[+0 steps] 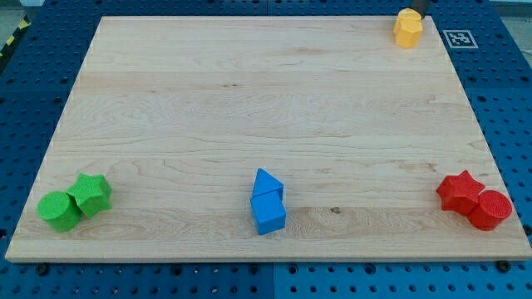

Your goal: Slide the yellow heart towards the center left

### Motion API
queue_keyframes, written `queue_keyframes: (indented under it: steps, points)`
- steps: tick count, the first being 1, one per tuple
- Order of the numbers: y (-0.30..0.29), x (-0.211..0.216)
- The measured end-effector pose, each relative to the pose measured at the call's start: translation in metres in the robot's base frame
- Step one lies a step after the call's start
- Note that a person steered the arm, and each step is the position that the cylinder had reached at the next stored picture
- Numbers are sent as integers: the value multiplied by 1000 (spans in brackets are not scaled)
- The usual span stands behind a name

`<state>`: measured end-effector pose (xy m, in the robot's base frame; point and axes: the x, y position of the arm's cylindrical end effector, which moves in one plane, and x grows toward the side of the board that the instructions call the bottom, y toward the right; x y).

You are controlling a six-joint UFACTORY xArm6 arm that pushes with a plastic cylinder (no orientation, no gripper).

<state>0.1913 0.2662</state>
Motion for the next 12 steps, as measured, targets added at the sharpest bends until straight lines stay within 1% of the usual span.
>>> queue_keyframes:
  steps: [1,3,4,5,8,9,10,12]
  points:
    - [4,0]
    - [3,24]
    - [2,28]
    - [-13,28]
    - [-127,29]
    - [-152,41]
    - [-159,64]
    - [-224,89]
